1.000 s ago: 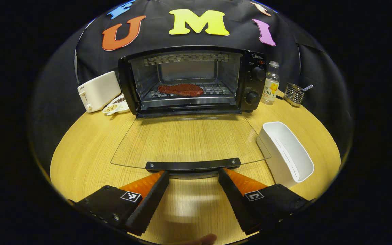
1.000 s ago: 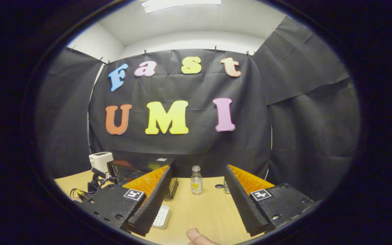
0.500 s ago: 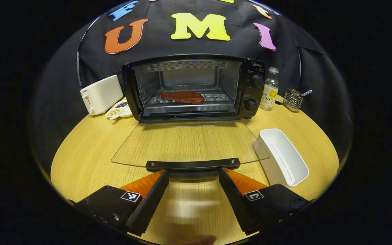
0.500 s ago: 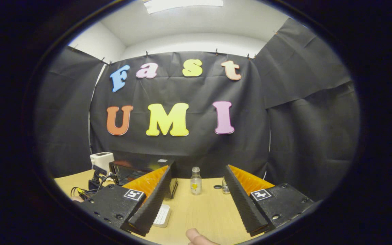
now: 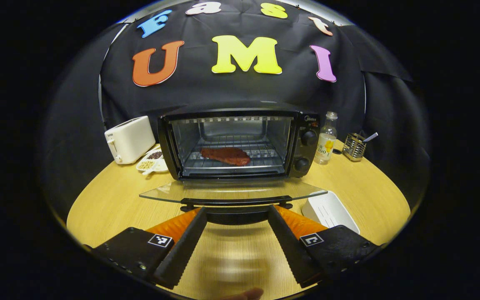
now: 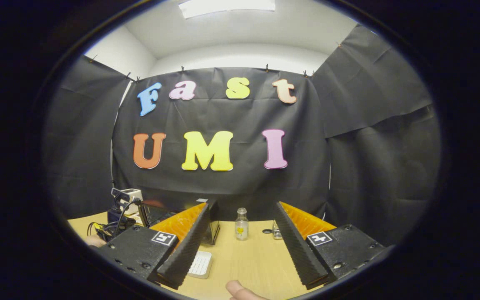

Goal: Open the electric oven with the left hand, put the food in, and close the electric oven.

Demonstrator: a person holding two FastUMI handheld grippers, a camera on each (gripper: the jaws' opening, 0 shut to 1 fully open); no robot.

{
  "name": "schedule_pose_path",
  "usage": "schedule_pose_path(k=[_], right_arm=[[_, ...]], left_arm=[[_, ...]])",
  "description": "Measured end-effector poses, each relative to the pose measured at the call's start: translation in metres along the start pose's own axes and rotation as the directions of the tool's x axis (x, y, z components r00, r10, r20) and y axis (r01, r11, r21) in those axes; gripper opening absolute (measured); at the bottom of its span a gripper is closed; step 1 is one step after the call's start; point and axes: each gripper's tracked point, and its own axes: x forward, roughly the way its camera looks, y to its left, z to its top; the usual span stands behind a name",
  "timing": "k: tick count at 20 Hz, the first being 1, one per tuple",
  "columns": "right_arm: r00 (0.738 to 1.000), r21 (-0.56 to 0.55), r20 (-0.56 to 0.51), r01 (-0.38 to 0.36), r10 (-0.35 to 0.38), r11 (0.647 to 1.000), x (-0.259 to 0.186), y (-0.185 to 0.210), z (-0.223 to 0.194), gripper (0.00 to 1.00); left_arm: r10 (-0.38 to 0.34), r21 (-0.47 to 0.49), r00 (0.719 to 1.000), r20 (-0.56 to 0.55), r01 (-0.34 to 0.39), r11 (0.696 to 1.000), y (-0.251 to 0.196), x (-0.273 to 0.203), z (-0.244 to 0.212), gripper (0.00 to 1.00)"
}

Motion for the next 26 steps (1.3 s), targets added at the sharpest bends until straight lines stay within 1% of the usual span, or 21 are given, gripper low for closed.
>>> schedule_pose_path(k=[2, 3, 5, 7, 10, 13, 17, 20, 23, 26], right_arm=[[1.000, 0.005, 0.003, 0.013, -0.013, 1.000, 0.000, -0.004, 0.001, 0.99], [1.000, 0.002, 0.002, 0.028, -0.028, 1.000, 0.002, -0.008, 0.000, 0.99], [0.999, 0.005, -0.010, 0.033, -0.033, 0.999, 0.002, -0.007, -0.004, 0.99], [1.000, 0.007, -0.012, 0.028, -0.027, 1.000, 0.004, -0.004, -0.002, 0.99], [1.000, 0.008, -0.014, 0.026, -0.026, 1.000, 0.005, -0.004, -0.003, 0.99], [0.999, 0.014, -0.009, 0.032, -0.032, 0.999, 0.003, -0.006, -0.002, 0.99], [0.999, 0.025, 0.015, 0.031, -0.032, 0.999, -0.007, -0.007, 0.004, 0.99], [0.999, 0.022, 0.018, 0.036, -0.036, 0.999, -0.014, -0.007, 0.005, 0.99], [1.000, 0.033, 0.013, 0.027, -0.027, 0.999, -0.028, -0.003, 0.005, 0.99], [1.000, 0.037, 0.020, 0.022, -0.023, 0.999, -0.045, 0.000, 0.007, 0.99]], left_arm=[[-0.001, -0.022, 1.000, 0.008, 0.001, 1.000, 0.000, 0.000, 0.011, 0.95], [-0.002, -0.022, 1.000, 0.026, 0.003, 1.000, 0.001, 0.000, 0.020, 0.98], [-0.005, -0.024, 0.999, 0.050, 0.007, 1.000, 0.004, 0.007, 0.033, 0.99], [-0.010, -0.028, 0.999, 0.044, 0.011, 1.000, 0.004, 0.010, 0.036, 0.98], [-0.022, -0.006, 0.999, 0.047, 0.022, 1.000, 0.006, 0.020, 0.045, 0.98], [-0.035, -0.015, 0.999, 0.002, 0.035, 0.999, 0.006, 0.035, 0.042, 0.98], [-0.028, -0.009, 1.000, 0.014, 0.028, 1.000, 0.015, 0.055, 0.055, 0.98], [-0.003, -0.022, 1.000, 0.029, 0.004, 1.000, 0.025, 0.066, 0.069, 0.98], [0.005, -0.023, 0.999, 0.054, -0.004, 1.000, 0.029, 0.060, 0.091, 0.98], [0.004, -0.017, 0.994, 0.108, -0.002, 1.000, 0.027, 0.027, 0.110, 0.98]])
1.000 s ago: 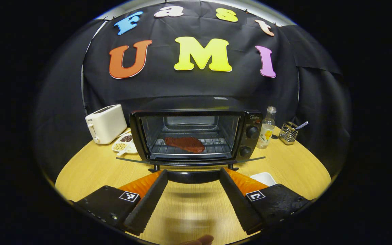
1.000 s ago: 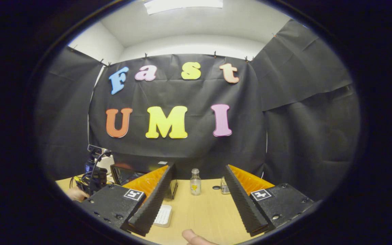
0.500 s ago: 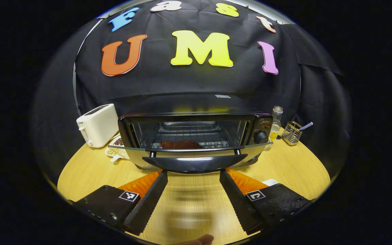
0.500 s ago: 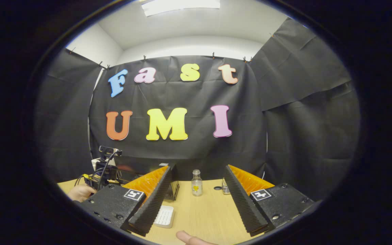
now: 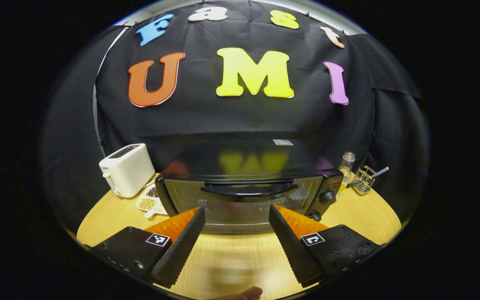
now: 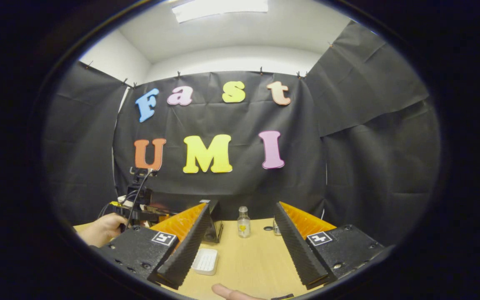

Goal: Open the electric oven with the left hand, put the food in, and close the electric oven.

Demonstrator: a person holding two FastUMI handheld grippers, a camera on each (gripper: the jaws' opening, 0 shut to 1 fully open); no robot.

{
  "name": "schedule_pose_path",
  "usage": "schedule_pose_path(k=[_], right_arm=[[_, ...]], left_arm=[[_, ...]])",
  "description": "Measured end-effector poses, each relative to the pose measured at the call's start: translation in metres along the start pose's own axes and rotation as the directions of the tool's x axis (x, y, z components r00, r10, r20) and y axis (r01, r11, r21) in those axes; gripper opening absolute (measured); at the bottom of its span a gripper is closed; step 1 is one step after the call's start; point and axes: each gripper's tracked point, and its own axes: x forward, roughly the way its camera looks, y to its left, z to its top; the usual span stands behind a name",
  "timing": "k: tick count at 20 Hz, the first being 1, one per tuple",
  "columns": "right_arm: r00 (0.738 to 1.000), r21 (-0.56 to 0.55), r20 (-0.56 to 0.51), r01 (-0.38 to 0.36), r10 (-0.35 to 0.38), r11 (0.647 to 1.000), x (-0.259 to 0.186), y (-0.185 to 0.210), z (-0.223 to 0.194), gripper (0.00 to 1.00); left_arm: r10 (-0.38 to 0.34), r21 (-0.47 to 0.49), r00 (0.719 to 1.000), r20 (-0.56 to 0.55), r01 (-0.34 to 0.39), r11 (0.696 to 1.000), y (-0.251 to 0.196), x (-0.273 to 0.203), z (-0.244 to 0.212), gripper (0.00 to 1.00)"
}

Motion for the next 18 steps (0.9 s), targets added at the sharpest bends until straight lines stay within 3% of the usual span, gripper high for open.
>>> schedule_pose_path(k=[6, 12, 18], right_arm=[[0.999, -0.005, 0.015, 0.029, -0.029, 1.000, -0.034, -0.001, 0.018, 0.99], [0.997, -0.034, 0.023, 0.073, -0.072, 0.997, -0.063, -0.011, 0.035, 0.96], [0.996, -0.026, 0.026, 0.091, -0.090, 0.996, -0.083, -0.025, 0.040, 0.96]], left_arm=[[0.018, 0.029, 0.994, 0.111, -0.021, 0.999, -0.005, -0.108, 0.039, 0.98], [0.080, 0.021, 0.953, 0.291, -0.090, 0.996, -0.007, -0.246, 0.058, 0.98], [0.044, -0.034, 0.914, 0.402, -0.033, 0.999, -0.035, -0.340, 0.044, 0.96]])
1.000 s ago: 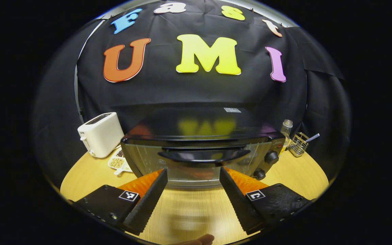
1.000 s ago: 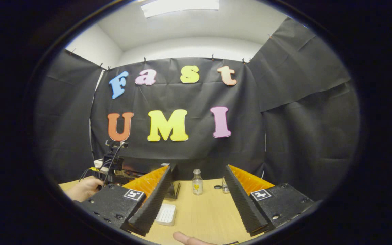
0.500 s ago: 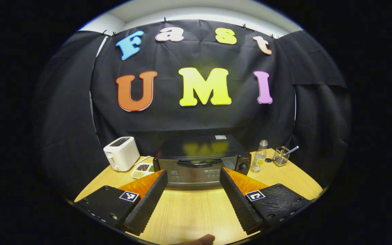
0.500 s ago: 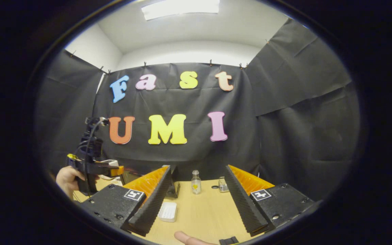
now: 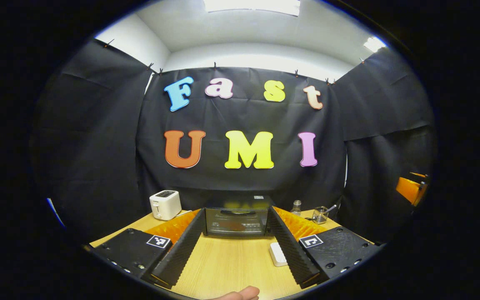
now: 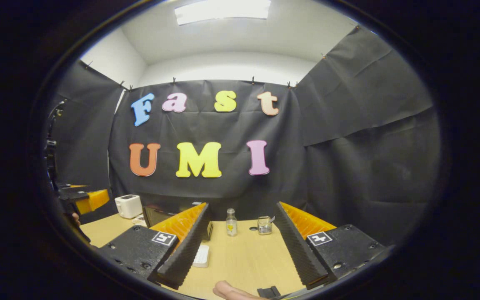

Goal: Open the electric oven with the left hand, put the food in, and close the electric oven.

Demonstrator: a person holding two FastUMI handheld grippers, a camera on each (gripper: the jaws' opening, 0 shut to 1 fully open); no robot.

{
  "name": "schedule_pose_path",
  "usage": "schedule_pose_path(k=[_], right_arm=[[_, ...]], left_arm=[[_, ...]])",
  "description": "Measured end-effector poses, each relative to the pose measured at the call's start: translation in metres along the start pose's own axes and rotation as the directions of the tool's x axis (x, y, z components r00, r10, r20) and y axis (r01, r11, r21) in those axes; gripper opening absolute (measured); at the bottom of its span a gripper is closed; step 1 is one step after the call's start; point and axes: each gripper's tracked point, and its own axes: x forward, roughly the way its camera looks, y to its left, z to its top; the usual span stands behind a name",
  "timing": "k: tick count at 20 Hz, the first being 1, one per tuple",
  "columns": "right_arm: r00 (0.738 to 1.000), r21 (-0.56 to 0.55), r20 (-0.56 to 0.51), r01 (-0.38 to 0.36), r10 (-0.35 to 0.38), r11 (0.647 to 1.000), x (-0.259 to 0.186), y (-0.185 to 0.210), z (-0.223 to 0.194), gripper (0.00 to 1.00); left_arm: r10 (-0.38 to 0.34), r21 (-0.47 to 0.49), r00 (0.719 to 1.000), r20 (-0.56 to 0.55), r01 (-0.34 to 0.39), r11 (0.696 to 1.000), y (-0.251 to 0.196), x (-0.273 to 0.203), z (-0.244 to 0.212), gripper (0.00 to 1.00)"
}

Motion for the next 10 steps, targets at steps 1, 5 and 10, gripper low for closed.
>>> schedule_pose_path(k=[1, 5, 10], right_arm=[[1.000, 0.004, 0.002, 0.006, -0.006, 1.000, -0.001, -0.003, 0.000, 0.99], [1.000, -0.005, 0.003, 0.017, -0.017, 1.000, -0.007, -0.010, -0.002, 0.96], [1.000, -0.016, -0.003, 0.009, -0.009, 1.000, -0.008, -0.010, -0.001, 0.99]], left_arm=[[0.008, 0.009, 1.000, 0.017, -0.008, 1.000, -0.003, -0.009, -0.001, 0.96], [-0.022, 0.063, 1.000, -0.014, 0.023, 0.998, -0.018, -0.027, -0.017, 0.96], [-0.043, 0.047, 0.999, -0.020, 0.044, 0.998, -0.020, -0.030, -0.011, 0.89]])
